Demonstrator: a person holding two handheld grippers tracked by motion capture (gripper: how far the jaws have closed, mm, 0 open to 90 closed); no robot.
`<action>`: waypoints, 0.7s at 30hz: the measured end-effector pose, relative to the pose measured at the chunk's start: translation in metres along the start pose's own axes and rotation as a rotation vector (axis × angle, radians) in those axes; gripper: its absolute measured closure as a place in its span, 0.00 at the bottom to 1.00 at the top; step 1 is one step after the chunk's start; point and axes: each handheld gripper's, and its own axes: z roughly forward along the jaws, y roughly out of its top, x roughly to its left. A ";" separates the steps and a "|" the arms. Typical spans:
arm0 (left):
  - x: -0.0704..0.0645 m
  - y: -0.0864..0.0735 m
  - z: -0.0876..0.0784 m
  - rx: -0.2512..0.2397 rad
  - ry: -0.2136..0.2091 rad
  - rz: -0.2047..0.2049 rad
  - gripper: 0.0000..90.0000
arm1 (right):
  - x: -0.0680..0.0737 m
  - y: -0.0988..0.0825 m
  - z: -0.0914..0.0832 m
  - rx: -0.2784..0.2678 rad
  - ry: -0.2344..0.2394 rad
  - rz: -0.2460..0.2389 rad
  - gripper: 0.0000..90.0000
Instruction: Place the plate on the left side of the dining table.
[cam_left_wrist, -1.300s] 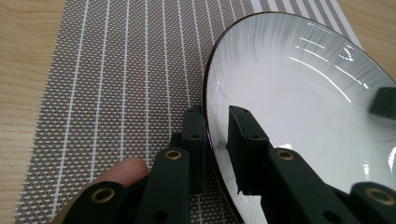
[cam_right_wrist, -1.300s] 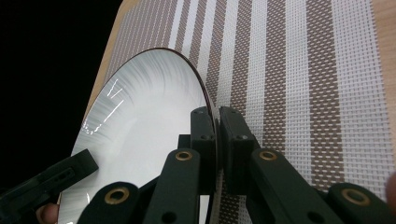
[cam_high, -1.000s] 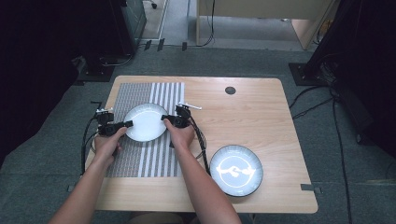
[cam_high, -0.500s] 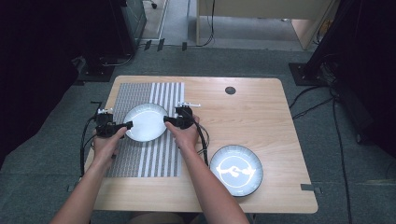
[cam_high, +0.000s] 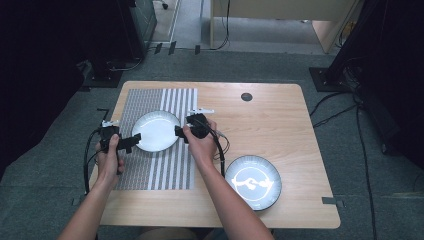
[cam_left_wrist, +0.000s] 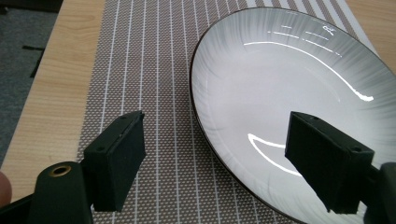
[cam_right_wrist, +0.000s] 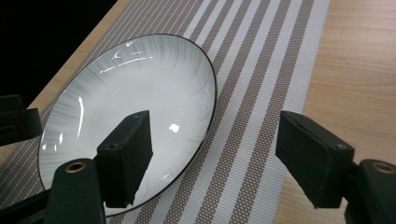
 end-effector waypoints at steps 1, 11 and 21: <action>0.000 -0.001 -0.001 -0.001 0.000 -0.001 0.22 | 0.000 0.000 -0.003 0.000 -0.003 -0.002 0.30; -0.009 -0.008 -0.017 -0.016 -0.007 0.038 0.23 | -0.012 0.003 -0.042 -0.041 -0.001 -0.009 0.28; -0.022 -0.016 -0.033 -0.042 -0.019 0.076 0.24 | -0.038 0.002 -0.083 -0.076 -0.014 0.015 0.28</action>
